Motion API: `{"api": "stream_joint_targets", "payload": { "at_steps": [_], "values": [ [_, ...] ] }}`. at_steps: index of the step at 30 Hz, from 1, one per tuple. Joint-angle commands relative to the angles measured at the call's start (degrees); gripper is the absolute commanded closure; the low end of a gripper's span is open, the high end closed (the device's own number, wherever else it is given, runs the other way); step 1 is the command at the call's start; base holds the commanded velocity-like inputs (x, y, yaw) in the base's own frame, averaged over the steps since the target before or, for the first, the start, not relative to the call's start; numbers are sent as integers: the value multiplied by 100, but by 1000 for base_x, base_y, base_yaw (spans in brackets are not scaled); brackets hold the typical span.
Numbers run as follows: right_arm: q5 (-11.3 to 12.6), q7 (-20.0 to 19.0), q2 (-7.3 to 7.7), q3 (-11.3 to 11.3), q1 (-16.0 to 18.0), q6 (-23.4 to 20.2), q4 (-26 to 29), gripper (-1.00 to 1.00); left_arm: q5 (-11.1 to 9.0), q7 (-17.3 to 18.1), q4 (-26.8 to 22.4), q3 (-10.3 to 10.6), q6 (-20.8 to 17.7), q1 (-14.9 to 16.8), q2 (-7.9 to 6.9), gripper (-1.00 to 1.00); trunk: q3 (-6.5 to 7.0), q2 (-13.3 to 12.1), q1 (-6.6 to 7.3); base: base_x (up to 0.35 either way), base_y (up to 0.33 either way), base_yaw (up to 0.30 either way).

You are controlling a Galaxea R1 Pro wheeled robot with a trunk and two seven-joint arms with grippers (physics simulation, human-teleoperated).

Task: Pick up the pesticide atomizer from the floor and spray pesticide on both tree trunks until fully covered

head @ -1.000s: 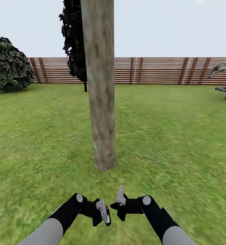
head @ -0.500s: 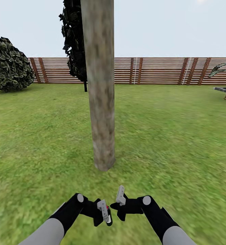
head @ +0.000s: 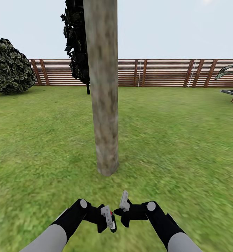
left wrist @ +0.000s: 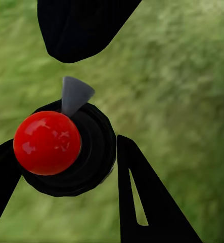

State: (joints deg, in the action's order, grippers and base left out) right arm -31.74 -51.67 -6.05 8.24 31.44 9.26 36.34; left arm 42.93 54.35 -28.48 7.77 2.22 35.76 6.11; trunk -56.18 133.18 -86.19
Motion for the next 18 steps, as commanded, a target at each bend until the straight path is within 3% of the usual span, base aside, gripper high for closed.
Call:
{"api": "stream_joint_targets", "payload": {
  "at_steps": [1,18],
  "values": [
    [-60,-5,-2,-7,2,49,5,100,41,14,-10,-4,24,1,6,100,-5,2,1,0,0,0],
    [-60,-1,-2,-7,2,49,5,100,37,14,-9,-4,24,3,59,100,-5,2,1,0,0,0]
  ]
}}
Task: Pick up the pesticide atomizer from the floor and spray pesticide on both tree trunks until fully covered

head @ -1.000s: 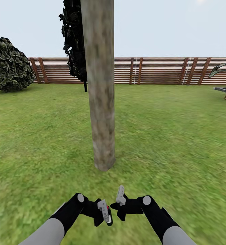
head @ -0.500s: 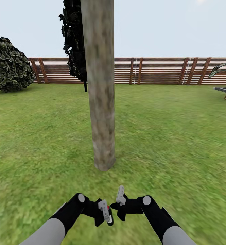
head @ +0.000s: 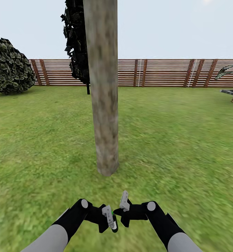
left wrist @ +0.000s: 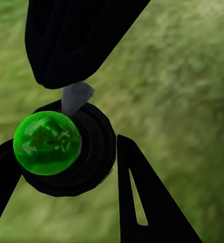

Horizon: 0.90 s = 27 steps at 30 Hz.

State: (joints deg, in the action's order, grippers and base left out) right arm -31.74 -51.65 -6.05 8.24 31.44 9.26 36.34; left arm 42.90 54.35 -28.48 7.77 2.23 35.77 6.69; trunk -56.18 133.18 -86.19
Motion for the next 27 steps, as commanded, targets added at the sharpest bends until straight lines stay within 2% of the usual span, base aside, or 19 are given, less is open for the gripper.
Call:
{"api": "stream_joint_targets", "payload": {
  "at_steps": [1,10,14,20,24,25,26,27],
  "values": [
    [-60,-3,-1,-7,2,49,5,100,40,14,-9,-4,23,1,1,100,-5,2,1,0,0,0],
    [-60,-3,-1,-7,2,49,5,100,80,14,24,4,23,-8,-78,100,-5,2,1,0,0,0],
    [-60,-3,-1,-7,2,49,5,100,100,14,46,5,23,-15,-220,100,-5,2,1,0,0,0],
    [-60,-3,-1,-7,2,49,5,100,118,8,53,14,37,-25,-727,100,-5,2,1,0,0,0],
    [-60,-5,6,-7,2,49,-9,100,137,6,48,9,53,-50,-1170,100,-5,2,1,0,0,0],
    [-60,-5,6,-7,2,49,-10,100,138,5,44,8,54,-52,-1214,100,-5,2,1,0,0,0],
    [-60,-8,7,-7,2,49,-13,100,137,5,34,3,57,-58,-1396,100,-5,2,1,0,0,0],
    [-60,-9,11,-7,2,49,-16,100,137,5,31,1,57,-59,-1475,100,-5,2,1,0,0,0]
  ]
}}
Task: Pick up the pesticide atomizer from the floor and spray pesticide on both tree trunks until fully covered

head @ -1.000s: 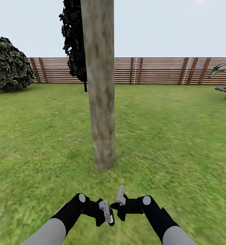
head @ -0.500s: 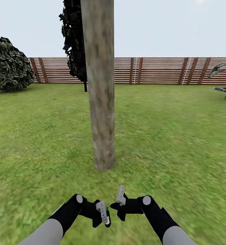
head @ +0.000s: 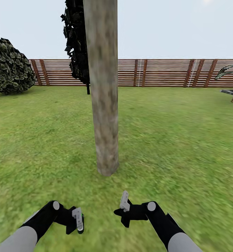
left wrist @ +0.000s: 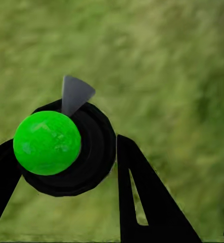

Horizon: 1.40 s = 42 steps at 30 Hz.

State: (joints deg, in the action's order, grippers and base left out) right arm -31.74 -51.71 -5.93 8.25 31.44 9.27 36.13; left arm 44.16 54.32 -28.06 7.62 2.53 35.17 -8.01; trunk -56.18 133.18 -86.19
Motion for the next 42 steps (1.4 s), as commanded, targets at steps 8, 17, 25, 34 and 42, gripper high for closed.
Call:
{"api": "stream_joint_targets", "payload": {
  "at_steps": [8,17,25,34,42],
  "values": [
    [-60,-6,43,-15,2,51,-6,-100,1,5,-15,-19,28,-8,-512,100,-5,2,1,0,0,0],
    [-24,493,621,-215,-19,65,-77,-100,-98,-541,9,-227,-43,-2,-552,100,-5,2,1,0,0,0],
    [-16,2645,1133,-1940,-45,322,-1768,-100,-382,-1414,257,-1432,-90,-14,-400,100,-5,2,1,0,0,0],
    [138,6137,1234,-2497,-201,1508,-2822,-100,-902,-2656,777,-2014,-987,4,299,100,-5,2,1,0,0,0],
    [756,6614,1216,-2504,-287,2157,-3217,-100,-1606,-3239,776,-2026,-2357,68,672,100,-5,2,1,0,0,0]
  ]
}}
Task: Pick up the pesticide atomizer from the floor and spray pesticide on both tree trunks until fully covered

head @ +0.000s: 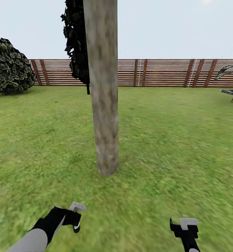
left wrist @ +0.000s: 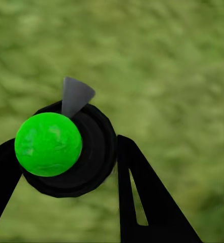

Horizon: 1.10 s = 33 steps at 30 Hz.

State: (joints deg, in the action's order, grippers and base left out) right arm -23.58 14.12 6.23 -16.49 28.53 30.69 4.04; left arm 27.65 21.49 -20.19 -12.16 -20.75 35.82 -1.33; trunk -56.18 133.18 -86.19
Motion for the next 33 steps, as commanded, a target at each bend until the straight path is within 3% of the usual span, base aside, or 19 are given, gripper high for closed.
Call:
{"api": "stream_joint_targets", "payload": {
  "at_steps": [1,6,10,15,20,21,22,33],
  "values": [
    [-53,30,-3,-30,4,18,-14,-100,-3,23,-12,-54,-40,-1,9,100,-5,2,1,0,0,0],
    [-42,41,-3,-30,4,24,-46,-100,-91,-10,-81,-59,-66,2,29,100,-5,2,1,47,0,0],
    [-41,46,0,-30,-2,25,-52,-100,-168,-15,-460,-68,-136,3,92,100,-5,2,1,256,-13,0],
    [66,47,-7,-30,-5,25,-166,-100,-370,-23,-992,-54,-699,4,137,100,-5,2,1,305,-93,0],
    [255,47,-10,-30,-5,25,-209,-100,-396,-31,-1212,-40,-862,3,167,100,-5,2,1,289,-147,0],
    [272,47,-10,-30,-5,25,-213,-100,-398,-34,-1231,-37,-874,3,195,100,-5,2,1,281,-165,0],
    [325,64,-8,-30,-5,25,-220,-100,-392,-57,-1275,-3,-895,4,512,100,-5,2,1,248,-230,0],
    [328,64,1,-33,-14,25,-220,-100,-375,-57,-1265,-21,-895,-5,446,100,-5,2,1,83,-79,0]
  ]
}}
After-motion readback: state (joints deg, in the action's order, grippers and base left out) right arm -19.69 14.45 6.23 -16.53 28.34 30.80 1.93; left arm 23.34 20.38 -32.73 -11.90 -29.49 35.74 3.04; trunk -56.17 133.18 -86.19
